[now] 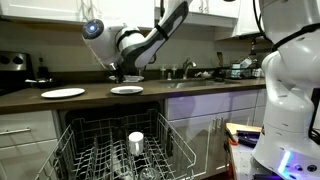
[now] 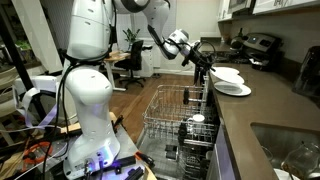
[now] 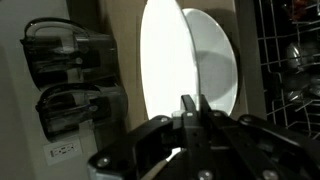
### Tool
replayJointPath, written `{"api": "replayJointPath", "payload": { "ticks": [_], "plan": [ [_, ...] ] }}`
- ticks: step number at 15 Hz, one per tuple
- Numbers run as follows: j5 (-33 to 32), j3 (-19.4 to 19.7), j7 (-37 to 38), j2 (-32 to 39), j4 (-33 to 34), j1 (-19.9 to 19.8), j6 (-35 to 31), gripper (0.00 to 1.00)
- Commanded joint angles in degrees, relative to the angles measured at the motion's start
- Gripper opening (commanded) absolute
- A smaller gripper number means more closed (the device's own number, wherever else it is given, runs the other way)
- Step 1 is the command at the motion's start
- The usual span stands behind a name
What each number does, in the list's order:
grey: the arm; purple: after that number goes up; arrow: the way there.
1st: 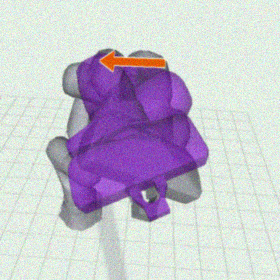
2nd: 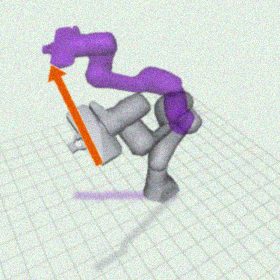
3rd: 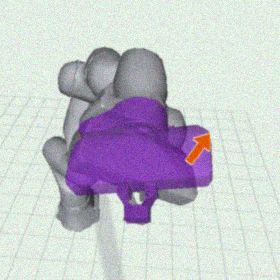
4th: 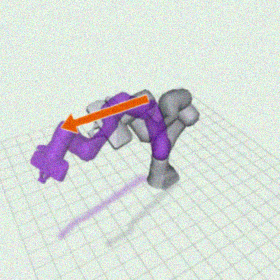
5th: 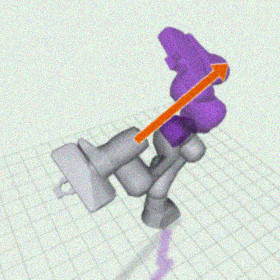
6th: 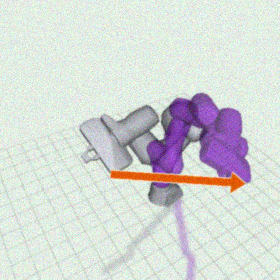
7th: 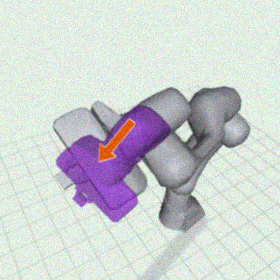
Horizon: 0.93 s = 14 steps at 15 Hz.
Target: Remove the plate from the plate dryer and put it on top of the plate on right of the counter
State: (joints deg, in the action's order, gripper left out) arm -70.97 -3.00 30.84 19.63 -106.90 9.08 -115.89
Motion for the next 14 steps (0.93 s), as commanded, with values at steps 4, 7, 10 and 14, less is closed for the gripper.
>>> {"api": "replayJointPath", "payload": {
  "ticks": [4,7,10,14],
  "plan": [
    [0.3,-0.3,0.0,0.6,0.0,-0.6,-0.5,0.02],
    [0.0,-0.1,0.1,1.2,0.1,-0.8,-0.8,0.02],
    [-0.7,0.2,0.2,1.6,0.0,-0.9,-1.1,0.02],
    [-1.2,0.7,0.4,1.8,0.0,-1.3,-1.8,0.02]
  ]
}}
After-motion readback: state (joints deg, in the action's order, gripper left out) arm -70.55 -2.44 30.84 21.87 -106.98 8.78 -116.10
